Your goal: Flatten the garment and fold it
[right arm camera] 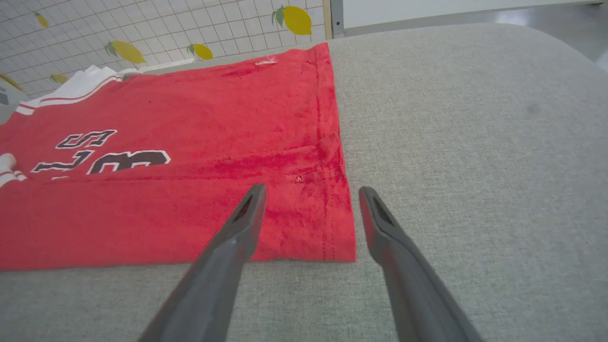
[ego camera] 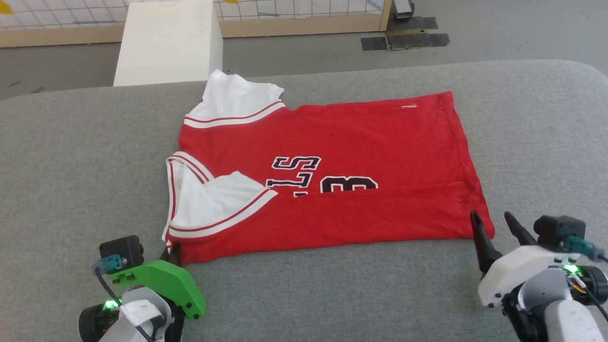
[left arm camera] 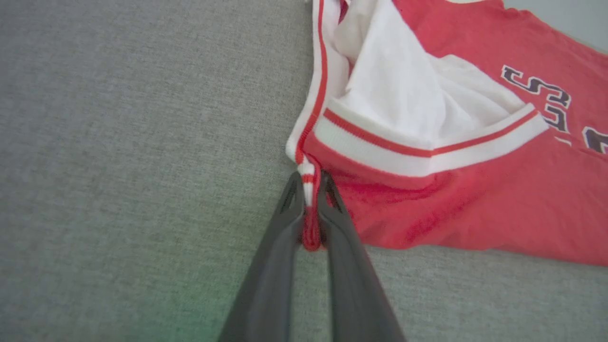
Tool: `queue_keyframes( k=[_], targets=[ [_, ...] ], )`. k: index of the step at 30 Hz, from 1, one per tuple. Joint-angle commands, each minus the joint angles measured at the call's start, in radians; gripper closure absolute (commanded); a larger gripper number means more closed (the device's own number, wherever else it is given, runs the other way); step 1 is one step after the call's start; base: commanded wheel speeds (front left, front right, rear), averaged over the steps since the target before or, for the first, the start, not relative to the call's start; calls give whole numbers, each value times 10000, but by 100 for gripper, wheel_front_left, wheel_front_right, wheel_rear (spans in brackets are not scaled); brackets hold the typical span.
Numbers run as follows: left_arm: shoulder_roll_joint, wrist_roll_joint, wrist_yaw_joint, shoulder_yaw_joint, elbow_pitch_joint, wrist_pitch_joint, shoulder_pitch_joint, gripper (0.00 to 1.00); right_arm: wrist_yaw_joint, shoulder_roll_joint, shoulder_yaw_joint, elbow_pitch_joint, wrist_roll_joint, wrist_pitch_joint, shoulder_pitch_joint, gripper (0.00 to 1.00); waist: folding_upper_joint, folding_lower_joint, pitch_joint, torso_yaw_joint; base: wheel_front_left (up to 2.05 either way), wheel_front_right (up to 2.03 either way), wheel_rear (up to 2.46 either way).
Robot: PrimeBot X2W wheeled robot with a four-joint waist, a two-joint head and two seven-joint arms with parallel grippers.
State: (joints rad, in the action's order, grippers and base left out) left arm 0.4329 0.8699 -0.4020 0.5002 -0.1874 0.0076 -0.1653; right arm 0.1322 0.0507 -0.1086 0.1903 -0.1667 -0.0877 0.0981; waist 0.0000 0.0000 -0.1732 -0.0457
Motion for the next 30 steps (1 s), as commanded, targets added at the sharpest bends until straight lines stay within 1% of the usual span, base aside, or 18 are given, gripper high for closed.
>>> queue_keyframes(
  k=[1, 4, 10, 11, 12, 13, 14, 15, 18, 24, 27, 30],
  targets=[
    [-67, -146, 113, 38, -89, -116, -166, 100, -15, -4, -183, 172, -128, -751, 266, 0, 0, 0, -78, 134, 0, 0, 0],
    [-154, -213, 221, 124, -174, -226, -290, 100, -15, -4, -610, 481, -154, -2204, 635, 0, 0, 0, -211, 262, 0, 0, 0],
    [-322, -344, 443, 296, -316, -401, -612, 100, -15, -4, -1253, 776, 555, -4724, 1280, 0, 0, 0, -507, 580, 0, 0, 0],
    [-350, -361, 487, 327, -347, -428, -659, 100, -15, -4, -1297, 824, 561, -5233, 1325, 6, 0, 0, -550, 636, 0, 0, 0],
    [-368, -370, 520, 345, -376, -452, -687, 100, -15, -4, -1296, 844, 564, -5645, 1338, 17, 0, 0, -567, 667, 0, 0, 0],
    [-381, -375, 557, 357, -415, -486, -710, 100, -15, -4, -1260, 803, 562, -6076, 1349, 67, 0, 0, -581, 691, 0, 0, 0],
    [-390, -377, 580, 357, -442, -519, -726, 100, -15, -4, -1229, 714, 552, -6321, 1353, 89, 0, 0, -595, 708, 0, 0, 0],
    [-393, -392, 602, 358, -473, -572, -745, 100, -15, -4, -1184, 561, 556, -6534, 1345, 100, 0, 0, -610, 725, 0, 0, 0],
    [-387, -497, 646, 368, -538, -794, -787, 100, -15, -5, -1108, 116, 497, -6729, 1257, 100, 0, 0, -590, 748, 0, 0, 0],
    [-181, -816, 523, 294, -584, -1356, -701, 100, -15, -5, -1094, -890, -92, -5751, 829, 100, 0, 0, -181, 685, 0, 0, 0],
    [135, -884, 285, 262, -249, -1250, -372, 100, -15, -5, -1111, -1493, -519, -5636, 301, 100, 0, 0, 107, 606, 0, 0, 0],
    [588, -916, -129, 296, 343, -776, 164, 100, -15, -5, -1188, -2185, -634, -5850, -293, 100, 0, 0, 343, 552, 0, 0, 0]
  ],
)
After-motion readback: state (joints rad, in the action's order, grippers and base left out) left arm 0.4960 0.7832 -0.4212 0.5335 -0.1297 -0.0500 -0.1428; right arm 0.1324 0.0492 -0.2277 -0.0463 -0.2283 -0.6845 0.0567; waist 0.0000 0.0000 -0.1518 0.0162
